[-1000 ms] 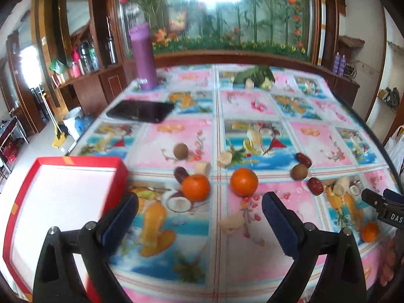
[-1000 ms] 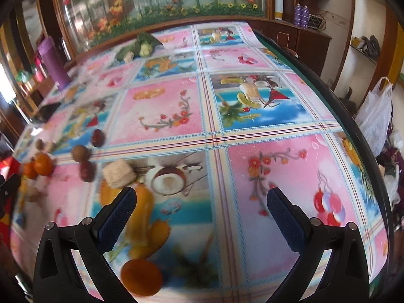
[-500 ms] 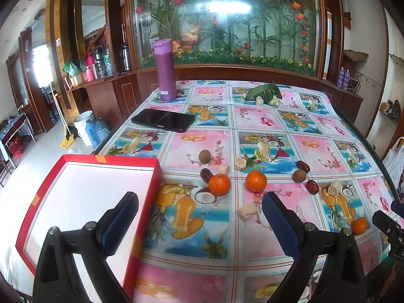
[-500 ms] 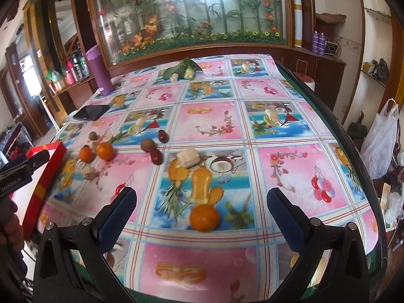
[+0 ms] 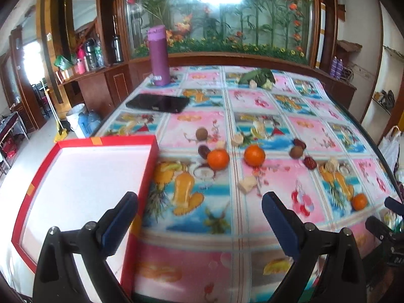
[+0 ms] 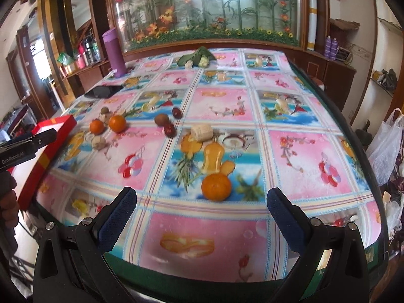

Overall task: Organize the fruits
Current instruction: 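Move both grippers toward the fruits on the tablecloth, then grasp the beige chunk with the left gripper while the right gripper grasps an orange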

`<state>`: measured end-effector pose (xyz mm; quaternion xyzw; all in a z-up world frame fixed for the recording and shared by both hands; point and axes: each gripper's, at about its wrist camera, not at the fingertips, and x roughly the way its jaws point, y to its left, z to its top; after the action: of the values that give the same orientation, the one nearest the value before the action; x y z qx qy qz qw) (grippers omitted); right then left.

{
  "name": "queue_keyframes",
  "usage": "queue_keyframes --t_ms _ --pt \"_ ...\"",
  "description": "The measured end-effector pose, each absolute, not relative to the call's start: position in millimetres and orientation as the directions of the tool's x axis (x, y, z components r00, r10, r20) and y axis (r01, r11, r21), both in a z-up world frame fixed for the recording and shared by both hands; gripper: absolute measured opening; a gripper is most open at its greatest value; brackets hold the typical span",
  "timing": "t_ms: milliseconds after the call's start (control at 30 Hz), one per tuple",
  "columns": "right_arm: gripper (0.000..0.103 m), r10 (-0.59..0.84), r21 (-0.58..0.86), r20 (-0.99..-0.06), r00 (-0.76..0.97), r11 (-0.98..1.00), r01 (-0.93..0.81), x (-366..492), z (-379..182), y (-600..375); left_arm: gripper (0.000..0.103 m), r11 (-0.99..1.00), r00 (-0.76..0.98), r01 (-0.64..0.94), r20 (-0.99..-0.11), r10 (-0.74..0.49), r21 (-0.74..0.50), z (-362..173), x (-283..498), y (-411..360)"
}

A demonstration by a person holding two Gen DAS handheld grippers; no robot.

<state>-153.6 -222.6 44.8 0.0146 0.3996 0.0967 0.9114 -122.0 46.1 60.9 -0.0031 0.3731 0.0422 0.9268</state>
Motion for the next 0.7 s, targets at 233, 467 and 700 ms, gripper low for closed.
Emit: queue_keyframes --t_ms 233,467,700 --pt "0.098 0.197 0.151 -0.733 0.651 0.98 -0.126 -137 38 -226 0.088 0.998 0.685 -0.058 -0.728 0.034 -0.008 42 -136 63" --pt "0.058 0.126 0.111 -0.804 0.581 0.992 -0.061 -116 16 -226 0.069 0.997 0.66 -0.066 -0.751 0.012 -0.043 40 -122 70" --pt "0.045 0.102 0.088 -0.784 0.612 0.995 -0.053 -120 15 -229 0.056 0.999 0.625 0.032 -0.779 -0.049 -0.037 36 -92 35"
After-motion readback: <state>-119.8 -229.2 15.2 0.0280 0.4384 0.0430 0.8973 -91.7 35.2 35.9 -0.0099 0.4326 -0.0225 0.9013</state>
